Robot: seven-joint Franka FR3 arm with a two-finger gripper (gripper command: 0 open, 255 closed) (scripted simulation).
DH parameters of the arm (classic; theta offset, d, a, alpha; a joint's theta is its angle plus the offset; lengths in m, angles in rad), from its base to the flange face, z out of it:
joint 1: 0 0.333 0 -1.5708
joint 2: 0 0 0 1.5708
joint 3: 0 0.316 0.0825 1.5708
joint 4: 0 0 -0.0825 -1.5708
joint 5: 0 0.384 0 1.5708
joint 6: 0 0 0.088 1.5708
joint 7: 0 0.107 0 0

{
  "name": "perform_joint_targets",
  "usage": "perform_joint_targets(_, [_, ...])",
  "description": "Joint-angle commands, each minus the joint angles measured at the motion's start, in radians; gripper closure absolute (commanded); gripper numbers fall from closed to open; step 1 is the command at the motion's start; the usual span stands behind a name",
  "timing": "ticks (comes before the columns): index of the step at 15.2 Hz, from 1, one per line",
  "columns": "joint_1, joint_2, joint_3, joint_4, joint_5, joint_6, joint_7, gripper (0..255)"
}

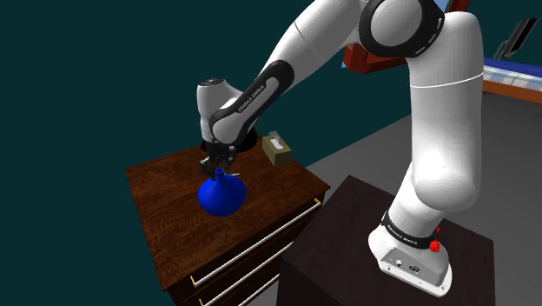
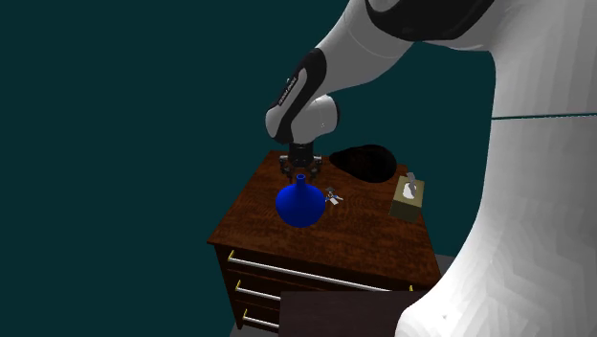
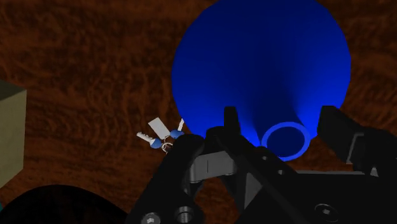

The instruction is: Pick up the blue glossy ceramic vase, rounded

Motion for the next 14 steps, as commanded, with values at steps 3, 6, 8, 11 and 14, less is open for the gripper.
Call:
perform_joint_targets(3, [0.000, 0.003, -0.001, 0.000, -0.001, 0.003, 0.001, 255])
perform_joint_targets(6, [0.000, 0.003, -0.001, 0.000, -0.001, 0.003, 0.001, 255])
perform_joint_targets(8, [0.001, 0.002, 0.000, 0.000, -0.001, 0.003, 0.001, 255])
perform_joint_targets(11, [-0.003, -0.018, 0.004, 0.002, 0.007, -0.020, -0.005, 255])
perform_joint_targets(14, [-0.007, -0.046, 0.010, 0.008, 0.019, -0.052, -0.013, 255])
